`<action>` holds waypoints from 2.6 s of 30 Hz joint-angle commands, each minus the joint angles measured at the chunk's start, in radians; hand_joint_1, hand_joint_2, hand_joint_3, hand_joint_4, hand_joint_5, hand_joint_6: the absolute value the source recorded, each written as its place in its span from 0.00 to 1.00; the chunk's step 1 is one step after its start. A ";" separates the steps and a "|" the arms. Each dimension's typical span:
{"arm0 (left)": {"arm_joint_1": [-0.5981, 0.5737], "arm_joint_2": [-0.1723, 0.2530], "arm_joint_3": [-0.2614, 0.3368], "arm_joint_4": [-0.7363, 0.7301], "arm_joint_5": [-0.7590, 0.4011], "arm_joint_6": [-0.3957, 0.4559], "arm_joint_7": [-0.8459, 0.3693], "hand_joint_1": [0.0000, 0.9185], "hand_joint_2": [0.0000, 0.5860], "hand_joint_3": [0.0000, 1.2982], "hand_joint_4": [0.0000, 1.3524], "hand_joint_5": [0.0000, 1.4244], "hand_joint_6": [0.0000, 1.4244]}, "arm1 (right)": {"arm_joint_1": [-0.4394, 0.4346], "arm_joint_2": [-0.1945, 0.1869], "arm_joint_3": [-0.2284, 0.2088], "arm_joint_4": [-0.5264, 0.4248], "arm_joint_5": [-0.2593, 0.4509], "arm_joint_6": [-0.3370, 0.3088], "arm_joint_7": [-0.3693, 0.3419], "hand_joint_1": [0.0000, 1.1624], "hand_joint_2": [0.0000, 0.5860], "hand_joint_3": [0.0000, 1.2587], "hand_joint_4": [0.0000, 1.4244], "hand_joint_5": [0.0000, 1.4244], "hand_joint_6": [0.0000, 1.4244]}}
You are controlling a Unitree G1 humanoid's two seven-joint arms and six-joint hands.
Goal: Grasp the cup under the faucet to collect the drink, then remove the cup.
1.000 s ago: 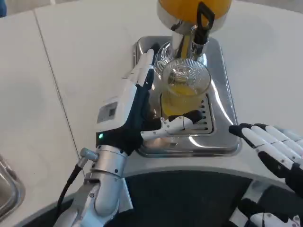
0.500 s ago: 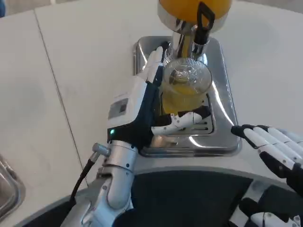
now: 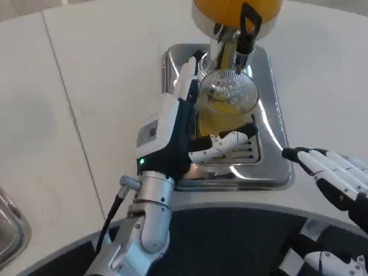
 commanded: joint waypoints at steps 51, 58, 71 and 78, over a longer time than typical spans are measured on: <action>0.136 -0.033 0.006 -0.283 0.053 0.168 0.175 0.89 0.00 0.86 0.88 0.88 1.00 | -0.087 -0.020 0.075 -0.045 -0.025 0.166 0.045 0.19 0.73 0.00 0.00 0.00 0.02; 0.182 0.019 0.027 -0.348 0.056 0.169 0.141 0.86 0.00 0.88 0.90 0.90 1.00 | -0.076 -0.010 0.087 -0.054 -0.031 0.160 0.041 0.19 0.73 0.00 0.00 0.00 0.02; 0.283 0.136 0.099 -0.481 0.029 0.144 0.074 0.86 0.00 0.88 0.91 0.91 1.00 | -0.070 0.003 0.107 -0.079 -0.055 0.160 0.038 0.19 0.74 0.00 0.00 0.01 0.02; 0.364 0.174 0.147 -0.581 -0.008 0.134 0.002 0.85 0.00 0.89 0.91 0.91 1.00 | -0.084 0.007 0.117 -0.075 -0.070 0.161 0.032 0.19 0.74 0.00 0.00 0.01 0.02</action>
